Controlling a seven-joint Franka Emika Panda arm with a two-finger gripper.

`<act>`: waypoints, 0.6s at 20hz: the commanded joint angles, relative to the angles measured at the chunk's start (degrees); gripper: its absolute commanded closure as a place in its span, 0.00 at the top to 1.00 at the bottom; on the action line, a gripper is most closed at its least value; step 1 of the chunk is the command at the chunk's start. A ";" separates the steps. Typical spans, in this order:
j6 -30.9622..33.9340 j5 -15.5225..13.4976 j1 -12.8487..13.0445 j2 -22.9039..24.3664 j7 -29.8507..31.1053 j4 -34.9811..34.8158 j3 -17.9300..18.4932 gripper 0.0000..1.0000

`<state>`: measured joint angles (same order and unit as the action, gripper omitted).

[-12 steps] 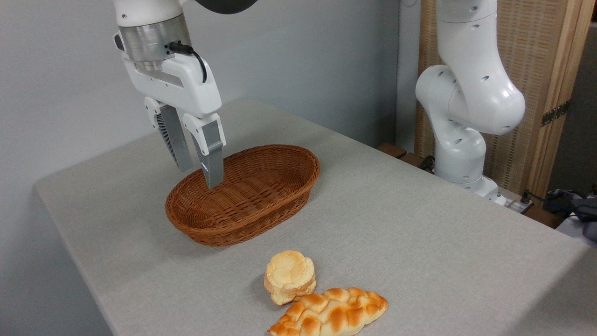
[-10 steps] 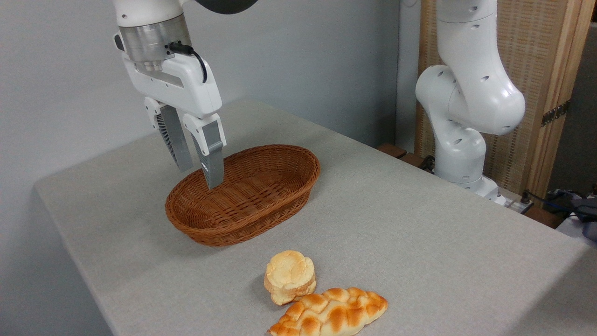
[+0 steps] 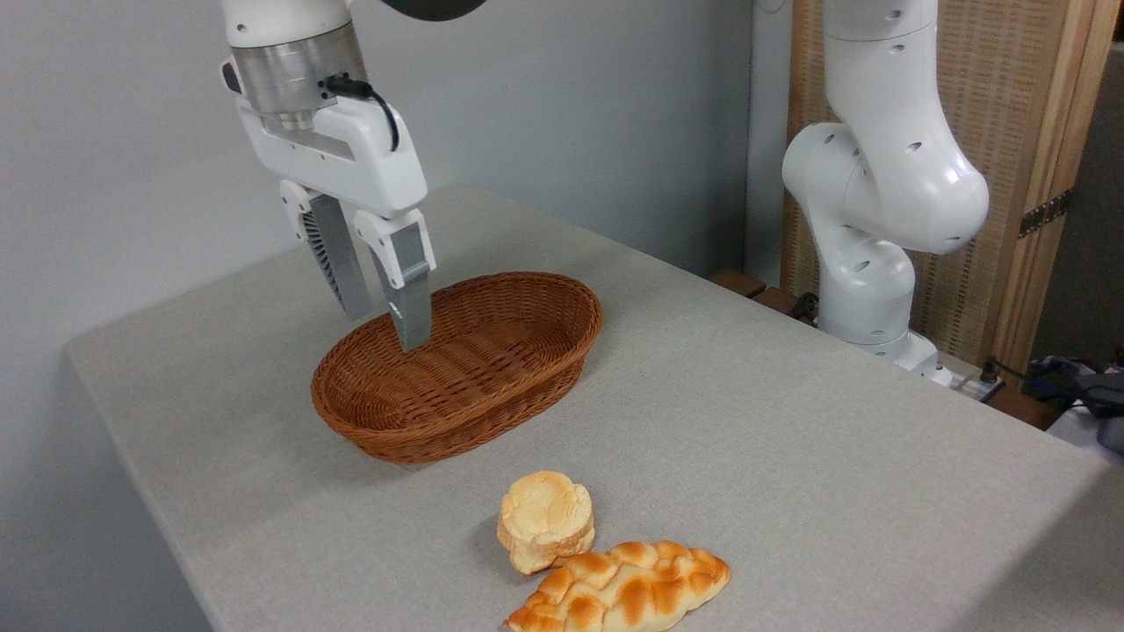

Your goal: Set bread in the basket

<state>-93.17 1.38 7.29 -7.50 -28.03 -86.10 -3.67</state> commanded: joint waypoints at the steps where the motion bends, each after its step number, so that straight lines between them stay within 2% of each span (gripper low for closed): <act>1: -0.70 -0.24 0.36 5.47 -0.27 -5.48 2.87 1.00; 7: -4.73 -0.32 0.44 8.82 -7.82 -12.59 9.19 1.00; 10: -11.22 -0.24 0.44 9.96 -13.26 -18.39 12.62 1.00; 12: -14.83 -0.24 0.44 9.96 -16.43 -21.56 13.51 1.00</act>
<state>-102.14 1.38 7.07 0.24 -39.90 -101.03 7.80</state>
